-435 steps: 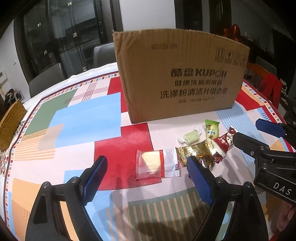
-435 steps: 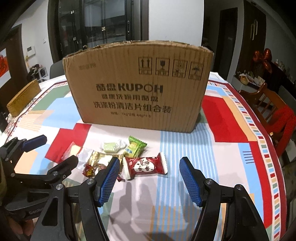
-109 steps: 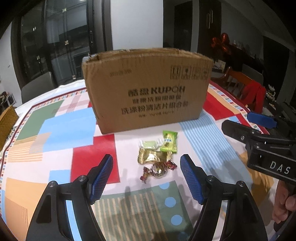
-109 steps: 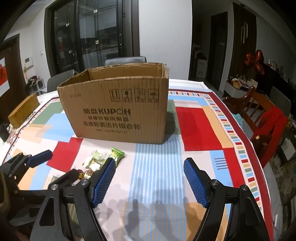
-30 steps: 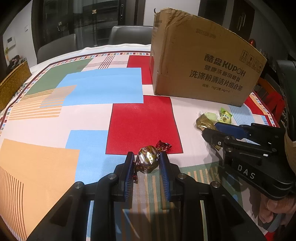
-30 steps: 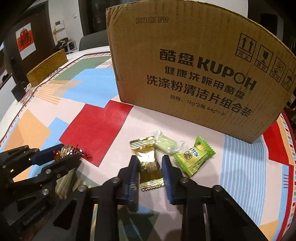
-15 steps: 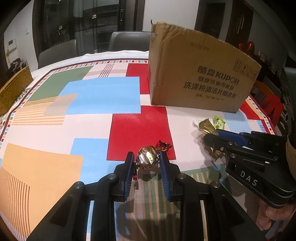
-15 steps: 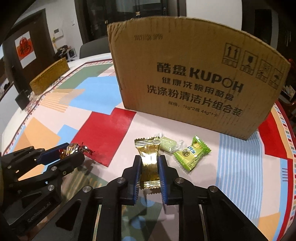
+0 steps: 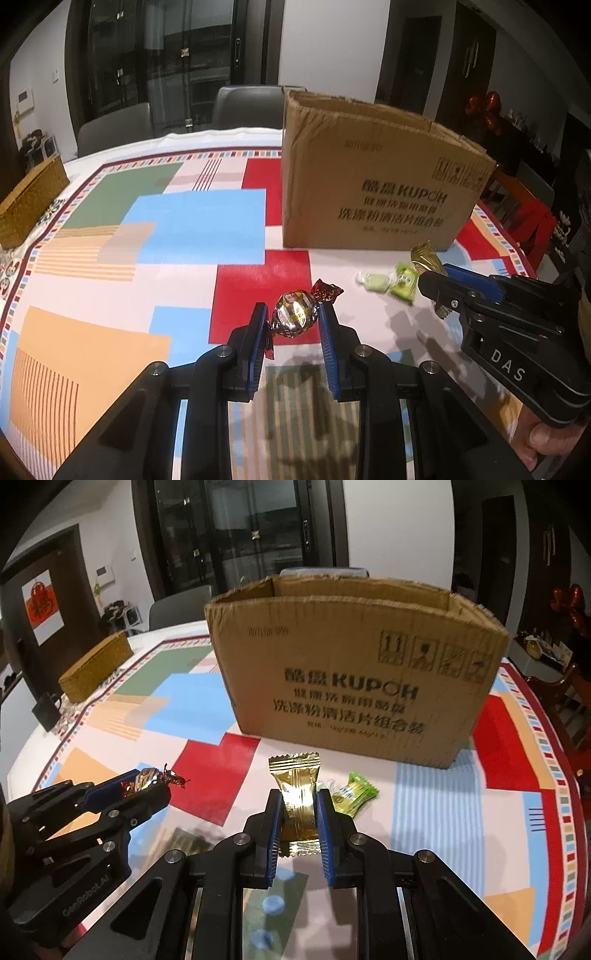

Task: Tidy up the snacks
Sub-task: 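Lift both held candies and carry them over the cardboard box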

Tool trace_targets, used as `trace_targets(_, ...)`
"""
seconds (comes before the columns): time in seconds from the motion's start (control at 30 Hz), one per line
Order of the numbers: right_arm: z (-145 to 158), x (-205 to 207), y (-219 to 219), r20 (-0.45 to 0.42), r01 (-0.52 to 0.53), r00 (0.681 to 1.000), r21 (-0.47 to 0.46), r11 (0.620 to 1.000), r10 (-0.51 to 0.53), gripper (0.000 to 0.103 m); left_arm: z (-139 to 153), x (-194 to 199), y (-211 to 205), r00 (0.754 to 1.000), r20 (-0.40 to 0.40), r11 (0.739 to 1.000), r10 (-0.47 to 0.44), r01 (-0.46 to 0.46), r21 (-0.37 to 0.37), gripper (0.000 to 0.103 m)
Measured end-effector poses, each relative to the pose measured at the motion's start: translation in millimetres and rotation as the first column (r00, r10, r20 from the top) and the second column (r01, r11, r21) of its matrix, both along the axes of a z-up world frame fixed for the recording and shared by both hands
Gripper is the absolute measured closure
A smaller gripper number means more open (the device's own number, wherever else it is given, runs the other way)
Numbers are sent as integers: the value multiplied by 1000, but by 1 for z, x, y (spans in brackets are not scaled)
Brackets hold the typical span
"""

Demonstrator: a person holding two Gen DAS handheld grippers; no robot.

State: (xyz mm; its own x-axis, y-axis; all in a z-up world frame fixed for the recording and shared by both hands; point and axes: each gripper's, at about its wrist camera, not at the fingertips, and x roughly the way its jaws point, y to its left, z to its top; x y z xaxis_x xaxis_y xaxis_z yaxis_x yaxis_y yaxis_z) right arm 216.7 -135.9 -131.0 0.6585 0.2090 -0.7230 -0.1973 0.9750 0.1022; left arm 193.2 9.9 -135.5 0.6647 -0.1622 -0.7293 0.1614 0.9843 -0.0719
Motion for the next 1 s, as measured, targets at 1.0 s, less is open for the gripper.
trace_targets(1.0, 65, -9, -28, 124, 70, 990, 1, 998, -69, 83, 65, 9, -28, 993, 105, 999, -50, 49, 4, 75)
